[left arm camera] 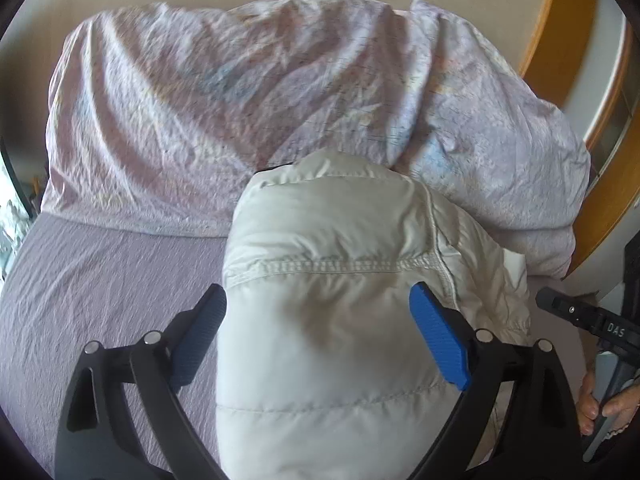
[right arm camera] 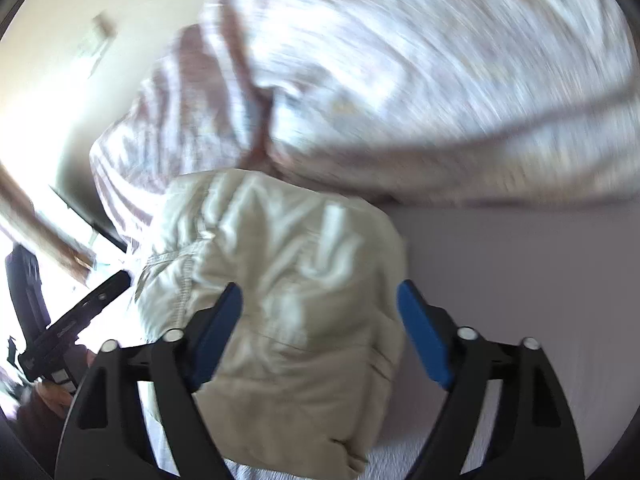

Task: Fold large clothes
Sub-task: 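Lower the bundle onto the bed and open both grippers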

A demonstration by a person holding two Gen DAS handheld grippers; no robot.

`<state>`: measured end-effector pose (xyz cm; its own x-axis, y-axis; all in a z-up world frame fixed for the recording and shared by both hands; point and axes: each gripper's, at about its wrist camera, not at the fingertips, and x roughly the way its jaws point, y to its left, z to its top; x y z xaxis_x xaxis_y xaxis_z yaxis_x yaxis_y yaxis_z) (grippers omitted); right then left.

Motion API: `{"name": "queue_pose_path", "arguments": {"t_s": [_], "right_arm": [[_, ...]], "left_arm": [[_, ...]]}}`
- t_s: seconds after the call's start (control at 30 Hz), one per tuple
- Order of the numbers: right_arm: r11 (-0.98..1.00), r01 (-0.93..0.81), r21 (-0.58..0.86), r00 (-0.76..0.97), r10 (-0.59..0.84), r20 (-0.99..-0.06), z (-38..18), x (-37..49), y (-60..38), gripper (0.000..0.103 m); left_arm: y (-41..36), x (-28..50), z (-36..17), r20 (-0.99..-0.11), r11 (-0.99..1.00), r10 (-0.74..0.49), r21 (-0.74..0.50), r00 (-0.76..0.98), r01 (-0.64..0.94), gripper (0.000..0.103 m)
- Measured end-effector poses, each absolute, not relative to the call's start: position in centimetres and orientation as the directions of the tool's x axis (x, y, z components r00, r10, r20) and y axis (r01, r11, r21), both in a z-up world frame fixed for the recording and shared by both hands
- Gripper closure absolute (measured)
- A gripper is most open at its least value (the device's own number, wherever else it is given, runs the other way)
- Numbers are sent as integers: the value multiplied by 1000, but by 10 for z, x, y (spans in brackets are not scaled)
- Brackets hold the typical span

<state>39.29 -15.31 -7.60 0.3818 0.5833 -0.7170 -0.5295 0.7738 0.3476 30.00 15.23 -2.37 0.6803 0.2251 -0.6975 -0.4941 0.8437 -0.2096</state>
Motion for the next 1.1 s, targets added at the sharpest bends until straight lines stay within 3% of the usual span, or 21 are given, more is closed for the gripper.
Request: {"name": "queue_pose_path", "arguments": {"t_s": [0.17,0.23,0.4,1.1], "right_arm": [[758,-602,252,412,565,-715,-82,387,-111,43],[760,-604,241,402,551,-731,-91,384,-98,44],[768,-597,232,373,522,-767,-110,384,-86,45],[782,-561,272,395,542,-742,-135,392,-76,43]], "left_arm": [[139,316,-40,-721,867,259,-120,643,-484,10],[139,318,-48,-722,866,273,-105,636,-489,8],[146,320,-57,-724,863,273,-106,633,-494,2],[156,330,-85,-724,862,285,-92,628,-498,2]]}}
